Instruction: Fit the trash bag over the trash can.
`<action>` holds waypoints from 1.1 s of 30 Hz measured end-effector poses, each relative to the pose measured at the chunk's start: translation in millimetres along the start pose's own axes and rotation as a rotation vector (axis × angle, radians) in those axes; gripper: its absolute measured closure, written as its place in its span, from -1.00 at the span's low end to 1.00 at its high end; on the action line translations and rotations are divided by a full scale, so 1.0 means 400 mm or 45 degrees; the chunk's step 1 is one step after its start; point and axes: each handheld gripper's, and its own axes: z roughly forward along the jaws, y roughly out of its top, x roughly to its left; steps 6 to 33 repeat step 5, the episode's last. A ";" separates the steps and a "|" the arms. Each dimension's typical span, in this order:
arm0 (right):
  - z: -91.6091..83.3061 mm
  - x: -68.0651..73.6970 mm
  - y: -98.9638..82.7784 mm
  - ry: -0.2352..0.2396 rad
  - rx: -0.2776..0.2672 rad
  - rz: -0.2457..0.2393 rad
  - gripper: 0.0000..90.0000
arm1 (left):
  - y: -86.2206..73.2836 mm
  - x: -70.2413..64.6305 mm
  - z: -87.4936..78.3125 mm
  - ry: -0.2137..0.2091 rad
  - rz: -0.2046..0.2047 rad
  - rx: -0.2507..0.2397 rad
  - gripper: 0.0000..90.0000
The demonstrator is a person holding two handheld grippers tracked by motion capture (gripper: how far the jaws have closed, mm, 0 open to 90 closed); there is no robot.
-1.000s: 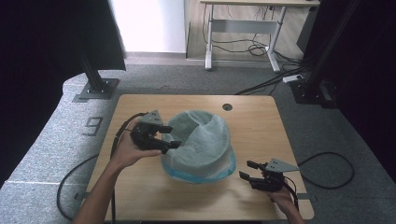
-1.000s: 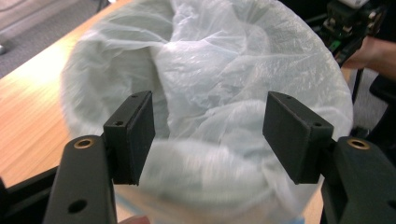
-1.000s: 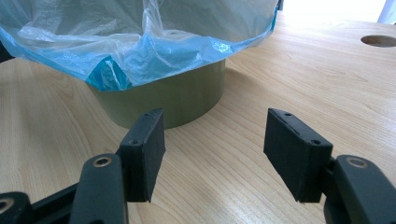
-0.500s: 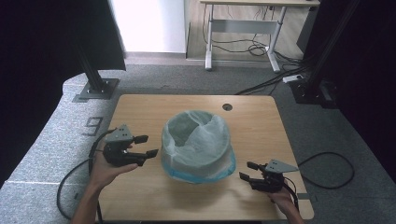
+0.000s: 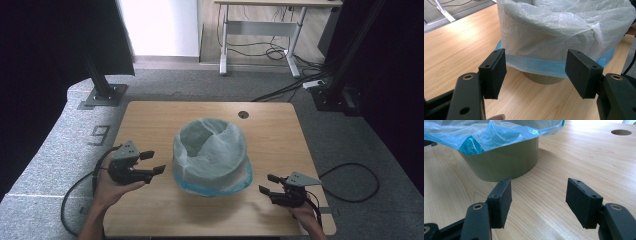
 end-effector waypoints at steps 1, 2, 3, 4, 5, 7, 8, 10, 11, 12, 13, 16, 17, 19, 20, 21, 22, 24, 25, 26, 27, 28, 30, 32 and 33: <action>0.001 0.001 -0.001 -0.001 0.005 -0.003 -0.19 | -0.001 0.003 0.005 -0.006 -0.006 0.001 -0.26; 0.001 0.001 -0.001 -0.001 0.005 -0.003 -0.19 | -0.001 0.003 0.005 -0.006 -0.006 0.001 -0.26; 0.002 0.001 -0.002 -0.005 0.010 -0.009 -0.19 | -0.003 0.004 0.010 -0.003 -0.007 0.006 -0.26; 0.004 0.002 -0.002 -0.008 0.016 -0.014 -0.19 | -0.004 0.005 0.012 -0.006 -0.010 0.007 -0.26; 0.004 0.002 -0.002 -0.009 0.017 -0.015 -0.19 | -0.006 0.007 0.015 -0.008 -0.014 0.009 -0.26; 0.004 0.002 -0.002 -0.009 0.017 -0.015 -0.19 | -0.006 0.007 0.015 -0.008 -0.014 0.009 -0.26; 0.004 0.002 -0.002 -0.009 0.017 -0.015 -0.19 | -0.006 0.007 0.015 -0.008 -0.014 0.009 -0.26; 0.004 0.002 -0.002 -0.009 0.017 -0.015 -0.19 | -0.006 0.007 0.015 -0.008 -0.014 0.009 -0.26; 0.004 0.002 -0.002 -0.009 0.017 -0.015 -0.19 | -0.006 0.007 0.015 -0.008 -0.014 0.009 -0.26; 0.004 0.002 -0.002 -0.009 0.017 -0.015 -0.19 | -0.006 0.007 0.015 -0.008 -0.014 0.009 -0.26; 0.004 0.002 -0.002 -0.009 0.017 -0.015 -0.19 | -0.006 0.007 0.015 -0.008 -0.014 0.009 -0.26; 0.004 0.002 -0.002 -0.009 0.017 -0.015 -0.19 | -0.006 0.007 0.015 -0.008 -0.014 0.009 -0.26; 0.004 0.002 -0.002 -0.009 0.017 -0.015 -0.19 | -0.006 0.007 0.015 -0.008 -0.014 0.009 -0.26; 0.004 0.002 -0.002 -0.009 0.017 -0.015 -0.19 | -0.006 0.007 0.015 -0.008 -0.014 0.009 -0.26; 0.004 0.002 -0.002 -0.009 0.017 -0.015 -0.19 | -0.006 0.007 0.015 -0.008 -0.014 0.009 -0.26; 0.004 0.002 -0.002 -0.009 0.017 -0.015 -0.19 | -0.006 0.007 0.015 -0.008 -0.014 0.009 -0.26; 0.004 0.002 -0.002 -0.009 0.017 -0.015 -0.19 | -0.006 0.007 0.015 -0.008 -0.014 0.009 -0.26; 0.004 0.002 -0.002 -0.009 0.017 -0.015 -0.19 | -0.006 0.007 0.015 -0.008 -0.014 0.009 -0.26; 0.004 0.002 -0.002 -0.009 0.017 -0.015 -0.19 | -0.006 0.007 0.015 -0.008 -0.014 0.009 -0.26; 0.004 0.002 -0.002 -0.009 0.017 -0.015 -0.19 | -0.006 0.007 0.015 -0.008 -0.014 0.009 -0.26; 0.004 0.002 -0.002 -0.009 0.017 -0.015 -0.19 | -0.006 0.007 0.015 -0.008 -0.014 0.009 -0.26; 0.004 0.002 -0.002 -0.009 0.017 -0.015 -0.19 | -0.006 0.007 0.015 -0.008 -0.014 0.009 -0.26; 0.004 0.002 -0.002 -0.009 0.017 -0.015 -0.19 | -0.006 0.007 0.015 -0.008 -0.014 0.009 -0.26; 0.004 0.002 -0.002 -0.009 0.017 -0.015 -0.19 | -0.006 0.007 0.015 -0.008 -0.014 0.009 -0.26; 0.004 0.002 -0.002 -0.009 0.017 -0.015 -0.19 | -0.006 0.007 0.015 -0.008 -0.014 0.009 -0.26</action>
